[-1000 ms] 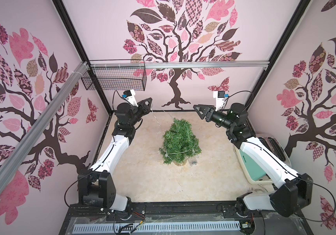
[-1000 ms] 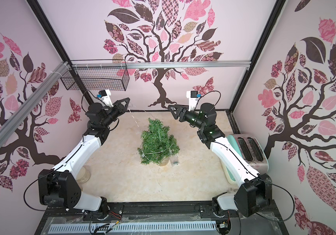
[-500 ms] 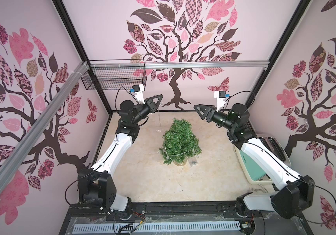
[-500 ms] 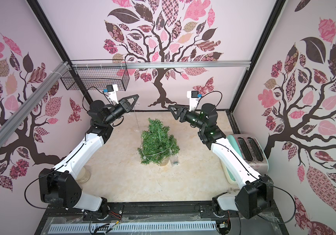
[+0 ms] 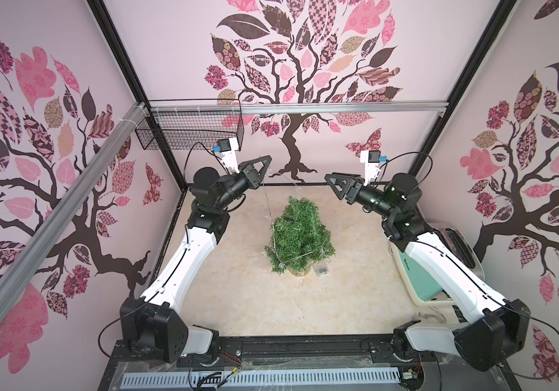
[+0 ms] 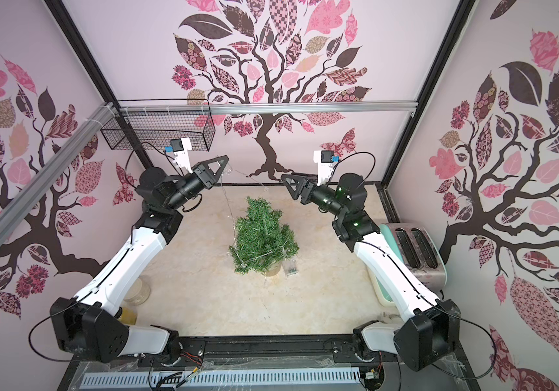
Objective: Remove string lights from the small christmas tree
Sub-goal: Remove the light string from the Christmas tree.
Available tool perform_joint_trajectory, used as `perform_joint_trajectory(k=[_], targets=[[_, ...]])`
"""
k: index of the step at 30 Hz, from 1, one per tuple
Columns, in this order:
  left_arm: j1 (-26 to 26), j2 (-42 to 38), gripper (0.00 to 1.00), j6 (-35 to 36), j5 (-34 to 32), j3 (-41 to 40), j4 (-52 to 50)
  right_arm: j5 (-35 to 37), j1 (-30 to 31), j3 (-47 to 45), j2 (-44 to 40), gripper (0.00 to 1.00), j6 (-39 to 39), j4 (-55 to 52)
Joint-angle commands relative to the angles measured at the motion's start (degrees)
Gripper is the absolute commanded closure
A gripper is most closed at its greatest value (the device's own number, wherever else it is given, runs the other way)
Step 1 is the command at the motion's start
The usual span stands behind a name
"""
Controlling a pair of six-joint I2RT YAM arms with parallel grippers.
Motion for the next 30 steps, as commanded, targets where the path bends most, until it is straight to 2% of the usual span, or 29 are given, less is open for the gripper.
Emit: perform_joint_trajectory(k=[1, 7, 16, 20, 23, 26, 30], targets=[[0.1, -3.8, 1.0, 4.0, -3.9, 0.0, -4.9, -0.4, 0.1, -1.4, -2.0, 0.37, 0.4, 1.8], [0.1, -10.1, 1.0, 6.1, -7.5, -1.7, -8.6, -0.5, 0.1, -2.8, -5.0, 0.36, 1.0, 2.4], [-0.6, -20.9, 1.0, 5.9, -6.7, -4.8, -17.4, -2.1, 0.1, -6.8, -12.6, 0.33, 1.7, 4.9], [-1.0, -25.6, 1.0, 3.8, -5.1, -7.2, -18.7, -4.9, 0.2, -8.7, -16.3, 0.33, 3.0, 6.4], [-1.5, -29.2, 1.0, 1.9, -3.7, -9.4, -19.2, -9.4, 0.6, -9.8, -19.0, 0.35, 3.8, 7.2], [-2.1, -32.1, 1.0, 0.0, -1.8, -11.4, -19.6, -11.9, 4.7, -9.6, -21.1, 0.36, -1.6, 1.9], [-3.1, -35.3, 1.0, -1.0, -0.4, -13.2, -21.9, -5.5, 17.6, -8.2, -23.1, 0.35, -13.1, -9.9]])
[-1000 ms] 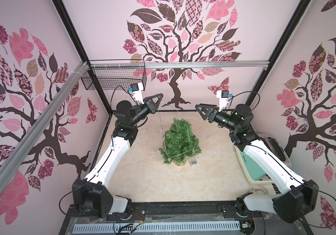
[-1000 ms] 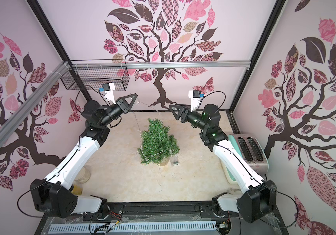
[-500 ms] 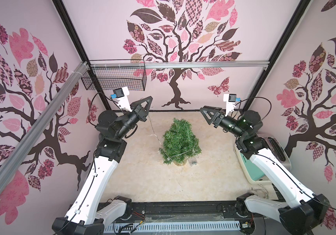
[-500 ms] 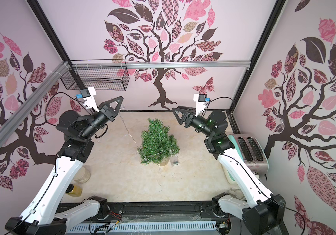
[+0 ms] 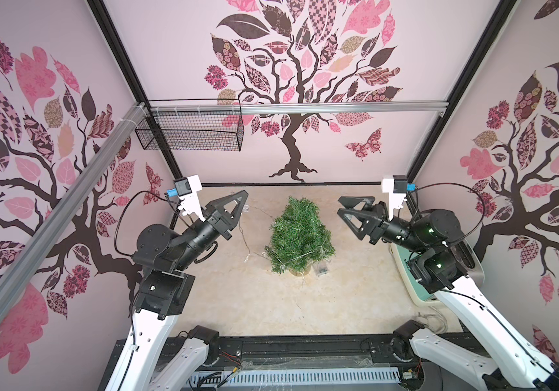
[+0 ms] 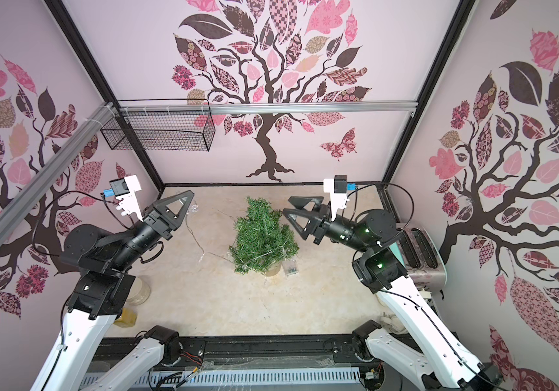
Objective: Remove string lights from the small christmas tree
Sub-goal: Remove the light string from the Christmas tree.
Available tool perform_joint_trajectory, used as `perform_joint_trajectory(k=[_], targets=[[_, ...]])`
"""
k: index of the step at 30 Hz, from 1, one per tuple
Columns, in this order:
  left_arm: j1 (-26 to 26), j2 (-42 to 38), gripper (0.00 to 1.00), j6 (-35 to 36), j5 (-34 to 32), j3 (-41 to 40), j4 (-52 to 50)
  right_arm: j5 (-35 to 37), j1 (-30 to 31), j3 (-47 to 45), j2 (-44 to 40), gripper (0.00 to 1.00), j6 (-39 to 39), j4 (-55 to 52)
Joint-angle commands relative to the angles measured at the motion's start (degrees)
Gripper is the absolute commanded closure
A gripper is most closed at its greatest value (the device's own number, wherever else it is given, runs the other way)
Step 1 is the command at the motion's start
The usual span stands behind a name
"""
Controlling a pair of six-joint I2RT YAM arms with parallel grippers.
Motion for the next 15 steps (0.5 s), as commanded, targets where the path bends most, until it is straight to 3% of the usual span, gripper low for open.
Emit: perform_joint_trajectory(k=[1, 9, 15], targets=[[-0.6, -2.1, 1.0, -2.0, 3.0, -1.4, -1.9, 3.3, 8.7, 2.5, -0.9, 0.35, -10.0, -9.4], [-0.5, -4.8, 1.0, -2.0, 8.8, -0.9, -6.4, 14.7, 27.6, 4.1, 6.7, 0.34, -18.2, -13.4], [-0.6, -6.9, 1.0, -1.9, 9.0, -1.5, -7.9, 20.7, 34.3, 8.6, 16.5, 0.34, -22.4, -12.2]])
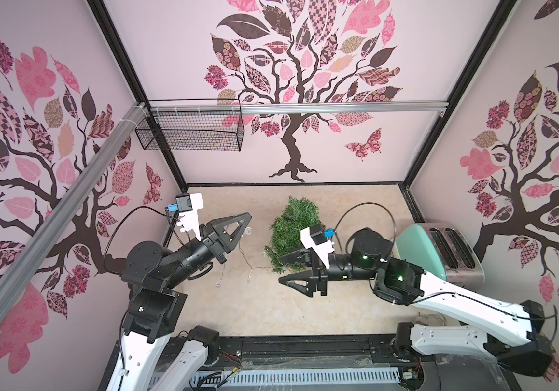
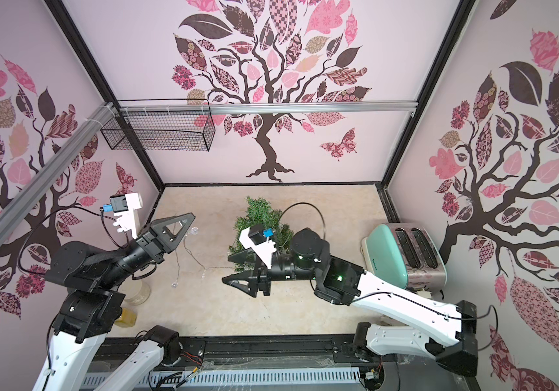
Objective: Remove string lights from the small christmas tree
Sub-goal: Remove the light string from the Christmas tree.
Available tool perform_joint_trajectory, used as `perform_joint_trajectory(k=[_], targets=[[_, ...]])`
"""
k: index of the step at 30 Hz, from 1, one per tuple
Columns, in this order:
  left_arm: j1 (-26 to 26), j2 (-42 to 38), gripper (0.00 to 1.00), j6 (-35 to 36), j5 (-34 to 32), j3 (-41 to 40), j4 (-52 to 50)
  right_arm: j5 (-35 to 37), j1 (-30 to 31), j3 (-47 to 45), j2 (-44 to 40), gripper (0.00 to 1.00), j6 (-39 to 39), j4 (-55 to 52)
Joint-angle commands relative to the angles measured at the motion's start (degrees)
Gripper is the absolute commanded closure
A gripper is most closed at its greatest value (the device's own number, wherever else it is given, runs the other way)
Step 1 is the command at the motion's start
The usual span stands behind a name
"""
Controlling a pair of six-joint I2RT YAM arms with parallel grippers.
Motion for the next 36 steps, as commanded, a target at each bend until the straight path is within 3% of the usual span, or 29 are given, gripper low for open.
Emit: perform_joint_trajectory(k=[1, 13, 18, 23, 28, 36], targets=[[-0.2, -1.0, 1.0, -0.4, 1.4, -0.6, -1.0, 7.0, 2.9, 4.7, 3.9, 0.35, -5.6, -0.5], [-0.2, -1.0, 1.0, -2.7, 3.4, -0.6, -1.1, 14.5, 4.1, 7.1, 11.5, 0.31, -13.0, 6.4], [-0.2, -0.4, 1.0, -3.3, 5.3, -0.3, -0.6, 12.7, 4.1, 4.5, 11.6, 0.28, -14.1, 12.1], [-0.2, 0.6, 1.0, -2.3, 10.2, 0.1, -0.1, 10.5, 4.1, 0.4, 8.8, 0.26, -15.8, 16.5], [-0.2, 1.3, 1.0, -3.4, 16.3, -1.1, 4.4, 7.7, 4.1, 1.3, 8.2, 0.21, -17.4, 14.1], [-0.2, 0.7, 1.0, -7.5, 22.7, -3.1, 12.4, 11.2, 4.1, 0.5, 9.2, 0.2, -16.8, 16.6]])
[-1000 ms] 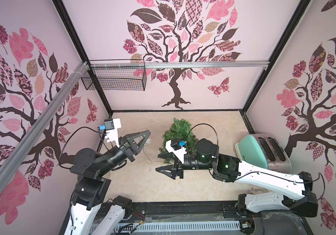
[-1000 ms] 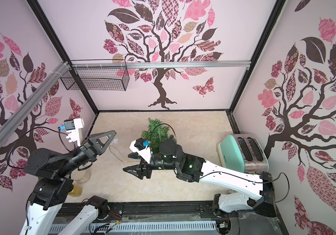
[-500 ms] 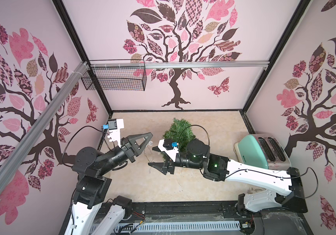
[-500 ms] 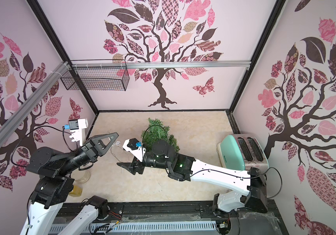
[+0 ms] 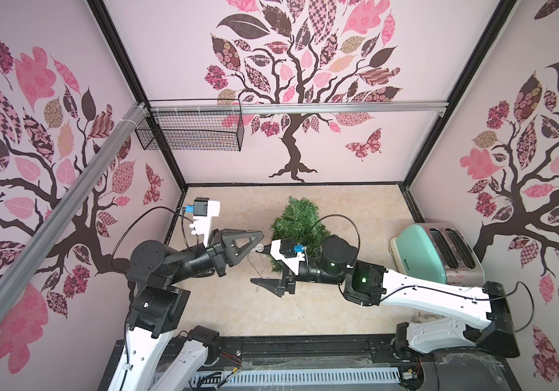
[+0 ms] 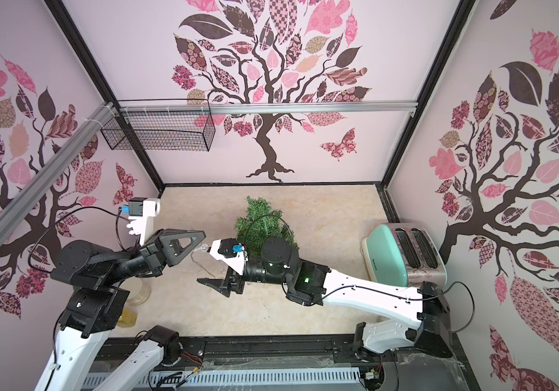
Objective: Remove string lights from the small christmas tree
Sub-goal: Remove the light string from the Christmas tree.
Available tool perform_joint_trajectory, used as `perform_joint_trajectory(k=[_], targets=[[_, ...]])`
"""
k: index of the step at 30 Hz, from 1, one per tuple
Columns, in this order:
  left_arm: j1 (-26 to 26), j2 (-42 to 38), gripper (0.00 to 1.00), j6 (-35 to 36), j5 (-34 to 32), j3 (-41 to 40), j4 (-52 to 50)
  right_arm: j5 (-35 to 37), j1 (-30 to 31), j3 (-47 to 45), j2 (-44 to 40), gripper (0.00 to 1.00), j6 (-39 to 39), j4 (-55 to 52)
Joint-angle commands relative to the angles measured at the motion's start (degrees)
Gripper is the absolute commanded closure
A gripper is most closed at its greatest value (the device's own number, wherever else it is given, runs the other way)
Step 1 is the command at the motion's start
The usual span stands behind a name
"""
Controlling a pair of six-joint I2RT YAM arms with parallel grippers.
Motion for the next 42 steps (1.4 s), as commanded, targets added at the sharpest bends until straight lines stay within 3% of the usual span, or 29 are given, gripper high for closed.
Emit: perform_joint_trajectory(k=[1, 7, 15, 23, 37, 42], targets=[[-0.1, -0.7, 1.0, -2.6, 4.7, -1.1, 6.7, 1.7, 0.1, 0.8, 0.1, 0.2, -0.3, 3.0], [-0.4, -1.6, 1.0, -6.2, 7.9, -2.4, 14.3, 1.0, 0.0, 1.2, 1.2, 0.24, -0.2, 3.5], [-0.5, -2.2, 1.0, -0.3, 5.5, -0.9, 4.6, 1.7, 0.1, -1.9, -2.1, 0.22, -0.3, 3.7], [-0.5, -1.8, 1.0, -0.8, 6.0, -1.2, 6.3, -0.1, 0.0, -5.7, -8.1, 0.2, 0.9, 3.3], [-1.0, -1.8, 1.0, -4.2, 7.0, -2.2, 12.9, -11.0, -0.7, -0.3, -1.7, 0.18, 3.3, 2.2], [-1.0, -1.4, 1.0, -4.5, 4.1, -2.2, 12.5, -12.1, -0.6, -0.3, -0.7, 0.27, 4.8, 3.4]])
